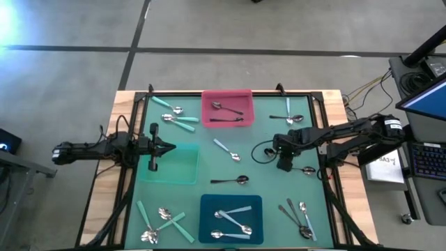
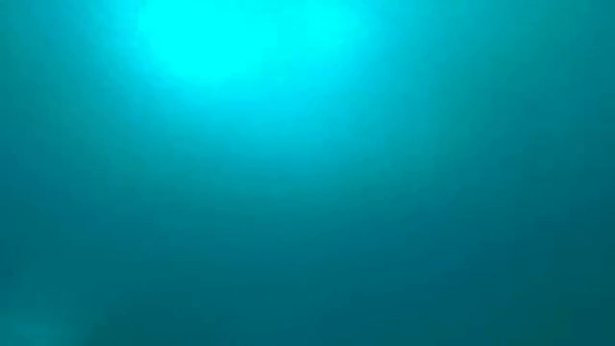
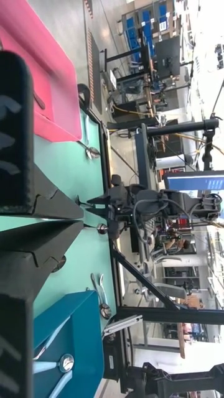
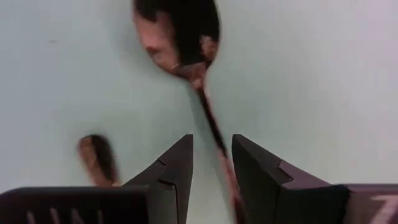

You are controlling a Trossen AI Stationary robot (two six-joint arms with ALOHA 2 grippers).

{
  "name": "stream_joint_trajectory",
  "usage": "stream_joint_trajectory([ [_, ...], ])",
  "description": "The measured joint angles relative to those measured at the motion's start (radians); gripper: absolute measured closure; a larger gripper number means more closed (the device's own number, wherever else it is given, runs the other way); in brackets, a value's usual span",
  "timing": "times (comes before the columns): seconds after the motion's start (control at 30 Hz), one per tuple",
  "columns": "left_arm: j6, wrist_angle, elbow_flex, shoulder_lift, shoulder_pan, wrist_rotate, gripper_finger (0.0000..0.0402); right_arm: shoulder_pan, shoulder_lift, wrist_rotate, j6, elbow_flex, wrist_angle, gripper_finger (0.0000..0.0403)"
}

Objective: Sort silverware by color (type)
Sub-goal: Put the black spoon into the red bin

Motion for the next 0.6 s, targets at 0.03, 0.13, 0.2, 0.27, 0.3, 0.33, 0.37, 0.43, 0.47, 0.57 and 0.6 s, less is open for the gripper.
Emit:
stream_joint_trajectory([
  [0.03, 0.000, 0.000, 0.000, 0.000, 0.000, 0.000, 0.0402, 0.000, 0.005, 0.015, -0.005, 0.000, 0.001, 0.0300],
  [0.13, 0.000, 0.000, 0.000, 0.000, 0.000, 0.000, 0.0402, 0.000, 0.013, 0.025, -0.008, -0.003, 0.010, 0.0298],
  [0.2, 0.000, 0.000, 0.000, 0.000, 0.000, 0.000, 0.0402, 0.000, 0.019, 0.025, -0.011, -0.003, 0.013, 0.0296],
  [0.27, 0.000, 0.000, 0.000, 0.000, 0.000, 0.000, 0.0402, 0.000, 0.019, 0.025, -0.014, -0.004, 0.015, 0.0297],
  [0.3, 0.000, 0.000, 0.000, 0.000, 0.000, 0.000, 0.0402, 0.000, 0.019, 0.025, -0.014, -0.006, 0.019, 0.0298],
  [0.33, 0.000, 0.000, 0.000, 0.000, 0.000, 0.000, 0.0402, 0.000, 0.019, 0.025, -0.015, -0.007, 0.024, 0.0300],
  [0.37, 0.000, 0.000, 0.000, 0.000, 0.000, 0.000, 0.0402, 0.000, 0.019, 0.028, -0.016, -0.009, 0.029, 0.0301],
  [0.43, 0.000, 0.000, 0.000, 0.000, 0.000, 0.000, 0.0402, 0.000, 0.019, 0.034, -0.024, -0.014, 0.047, 0.0305],
  [0.47, 0.000, 0.000, 0.000, 0.000, 0.000, 0.000, 0.0402, 0.000, 0.024, 0.035, -0.031, -0.016, 0.060, 0.0306],
  [0.57, 0.000, 0.000, 0.000, 0.000, 0.000, 0.000, 0.0402, 0.000, 0.046, 0.040, -0.033, -0.018, 0.080, 0.0314],
  [0.6, 0.000, 0.000, 0.000, 0.000, 0.000, 0.000, 0.0402, 0.000, 0.057, 0.040, -0.028, -0.018, 0.085, 0.0318],
])
